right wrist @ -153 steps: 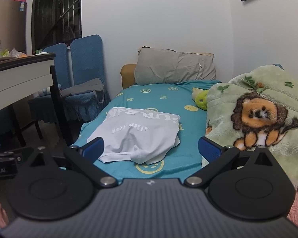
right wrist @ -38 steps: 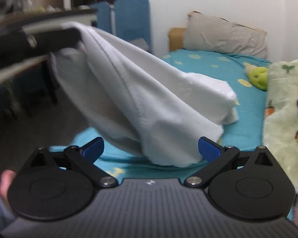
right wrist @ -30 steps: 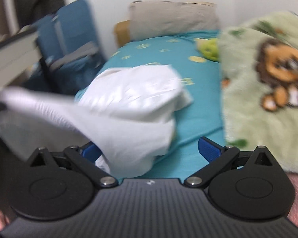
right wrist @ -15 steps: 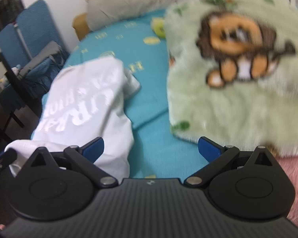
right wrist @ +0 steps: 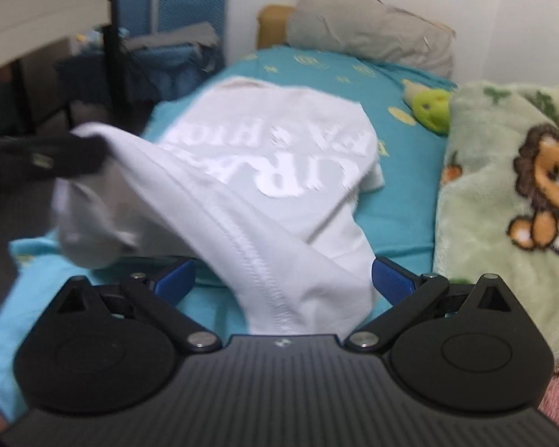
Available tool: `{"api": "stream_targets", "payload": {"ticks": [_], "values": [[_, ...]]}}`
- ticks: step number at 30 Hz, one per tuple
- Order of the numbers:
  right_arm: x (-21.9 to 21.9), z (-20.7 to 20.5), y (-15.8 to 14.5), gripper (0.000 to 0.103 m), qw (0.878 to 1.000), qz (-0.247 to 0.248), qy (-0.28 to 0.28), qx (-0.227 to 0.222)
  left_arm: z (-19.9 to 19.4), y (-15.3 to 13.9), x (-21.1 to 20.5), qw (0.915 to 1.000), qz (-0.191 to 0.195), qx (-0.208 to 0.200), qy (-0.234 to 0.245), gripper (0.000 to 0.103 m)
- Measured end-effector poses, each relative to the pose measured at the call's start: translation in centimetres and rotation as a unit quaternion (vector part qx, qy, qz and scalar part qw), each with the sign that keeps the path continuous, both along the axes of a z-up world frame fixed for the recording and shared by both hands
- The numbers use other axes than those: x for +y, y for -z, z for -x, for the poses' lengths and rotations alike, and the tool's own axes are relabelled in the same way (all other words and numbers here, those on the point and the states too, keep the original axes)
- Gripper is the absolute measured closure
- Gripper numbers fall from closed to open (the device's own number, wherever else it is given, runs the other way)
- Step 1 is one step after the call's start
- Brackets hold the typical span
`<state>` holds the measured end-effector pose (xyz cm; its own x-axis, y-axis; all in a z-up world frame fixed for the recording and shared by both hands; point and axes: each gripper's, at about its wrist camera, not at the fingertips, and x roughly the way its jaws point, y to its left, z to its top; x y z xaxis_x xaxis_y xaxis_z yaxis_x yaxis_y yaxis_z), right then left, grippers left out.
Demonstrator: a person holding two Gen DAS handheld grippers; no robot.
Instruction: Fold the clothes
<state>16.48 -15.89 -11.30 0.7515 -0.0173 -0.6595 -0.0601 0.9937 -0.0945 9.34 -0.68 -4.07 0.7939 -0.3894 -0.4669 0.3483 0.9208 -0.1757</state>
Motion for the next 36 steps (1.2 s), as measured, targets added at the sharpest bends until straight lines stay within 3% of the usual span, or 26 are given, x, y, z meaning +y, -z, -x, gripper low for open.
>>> {"api": "stream_targets", "payload": {"ticks": [1,5,7,9,11,12,14,20,22,23,28,32,36], "values": [[-0.3,-0.2,0.2,0.0,1.0,0.012,0.013,0.004,-0.1,0.1,-0.1,1.0,-0.003,0.004,-0.003,0.093],[-3.9,1.1,-0.8,0.0,0.994,-0.026,0.103,0.001,-0.3,0.7,-0.3,0.9996,-0.014,0.017,-0.015,0.093],[-6.1,2.5,-1.9,0.001,0.988,-0.08,0.134,-0.014,-0.4,1.0,-0.5,0.9993,-0.019,0.024,-0.02,0.093],[-7.0,3.5,-2.8,0.012,0.984,-0.107,0.139,-0.043,-0.5,1.4,-0.8,0.9989,-0.026,0.033,-0.019,0.093],[-6.7,3.5,-3.3,0.05,0.985,-0.112,0.118,-0.056,-0.4,1.8,-1.6,0.9986,-0.04,0.034,-0.007,0.093],[-6.3,3.2,-3.2,0.059,0.987,-0.105,0.11,-0.055,-0.2,1.9,-1.9,0.9984,-0.047,0.032,-0.003,0.093],[-5.5,2.7,-2.8,0.088,0.989,-0.1,0.096,-0.053,0.2,2.2,-2.3,0.9978,-0.059,0.028,0.005,0.092],[-5.0,3.1,-4.2,0.092,0.985,-0.132,0.059,-0.096,0.5,3.2,-3.6,0.9946,-0.098,0.022,0.028,0.08],[-5.0,3.5,-4.8,0.093,0.982,-0.144,0.053,-0.111,0.7,3.4,-4.2,0.9931,-0.11,0.014,0.037,0.065],[-5.1,3.6,-5.0,0.093,0.981,-0.149,0.052,-0.114,0.8,3.6,-4.6,0.9922,-0.118,0.011,0.041,0.063],[-5.9,3.9,-5.3,0.092,0.973,-0.189,0.056,-0.122,0.7,5.5,-6.6,0.9827,-0.181,-0.002,0.037,0.06],[-6.4,4.0,-5.5,0.092,0.968,-0.198,0.076,-0.137,0.2,6.5,-6.8,0.9755,-0.218,-0.004,-0.029,0.058],[-7.5,3.7,-5.1,0.092,0.967,-0.18,0.122,-0.135,0.3,5.0,-4.9,0.9747,-0.196,-0.016,-0.105,0.048]]}}
